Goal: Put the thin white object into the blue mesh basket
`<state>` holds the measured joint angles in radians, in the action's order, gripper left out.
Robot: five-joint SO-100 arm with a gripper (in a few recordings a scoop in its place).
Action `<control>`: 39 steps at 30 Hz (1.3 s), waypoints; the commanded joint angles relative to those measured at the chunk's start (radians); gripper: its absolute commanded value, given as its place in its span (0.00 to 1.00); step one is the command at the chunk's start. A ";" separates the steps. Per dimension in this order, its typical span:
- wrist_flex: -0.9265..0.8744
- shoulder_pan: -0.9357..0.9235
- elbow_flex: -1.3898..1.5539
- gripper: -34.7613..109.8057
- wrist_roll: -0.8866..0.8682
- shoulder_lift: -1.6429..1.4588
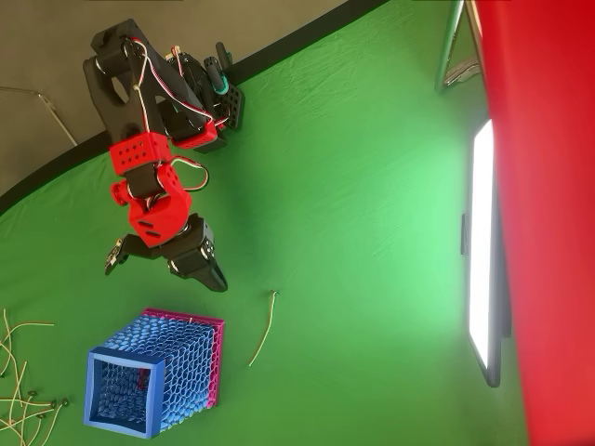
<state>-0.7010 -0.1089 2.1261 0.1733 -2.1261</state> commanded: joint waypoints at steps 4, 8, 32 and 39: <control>0.074 -0.003 -0.140 0.24 0.077 0.170; 0.127 -0.008 -0.202 0.24 0.153 0.273; -0.330 -0.003 -1.086 0.25 0.417 1.006; -0.420 0.015 -1.223 0.25 0.403 1.141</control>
<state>-1.1045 -0.1012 0.9603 0.5829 -0.9879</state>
